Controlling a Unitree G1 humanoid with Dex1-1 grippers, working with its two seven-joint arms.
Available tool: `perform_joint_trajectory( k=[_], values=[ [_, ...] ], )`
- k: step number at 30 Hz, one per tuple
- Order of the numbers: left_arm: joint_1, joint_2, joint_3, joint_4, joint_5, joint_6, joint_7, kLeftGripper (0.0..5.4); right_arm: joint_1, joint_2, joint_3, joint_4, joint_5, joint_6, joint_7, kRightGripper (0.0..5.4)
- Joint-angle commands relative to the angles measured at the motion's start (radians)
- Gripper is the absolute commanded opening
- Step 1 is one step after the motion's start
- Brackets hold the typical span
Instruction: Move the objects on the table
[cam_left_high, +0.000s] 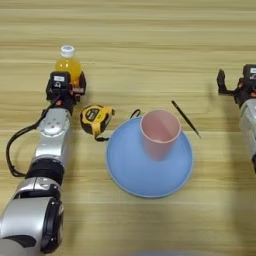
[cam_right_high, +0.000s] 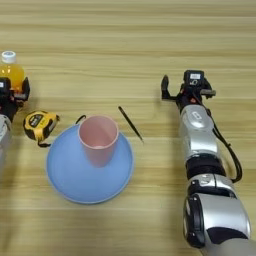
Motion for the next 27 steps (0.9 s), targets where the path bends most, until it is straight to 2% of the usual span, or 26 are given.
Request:
perform_joint_trajectory(
  k=[1,14,22,27],
  values=[
    [-0.023,-0.005,0.007,0.007,-0.009,0.012,0.009,3.41,-0.002,0.006,-0.001,-0.017,0.015,0.002,-0.001,5.40],
    [-0.013,-0.020,0.002,0.009,0.009,0.004,0.041,3.41,0.004,0.007,0.000,-0.032,0.027,0.012,0.007,5.40],
    [-0.016,-0.022,-0.004,0.047,0.016,0.017,0.064,3.41,0.006,0.008,0.005,-0.039,0.036,0.014,0.010,5.40],
    [-0.016,-0.019,-0.023,0.067,0.046,0.005,0.103,3.41,0.009,0.009,0.006,-0.048,0.040,0.018,0.013,5.40]
  ],
)
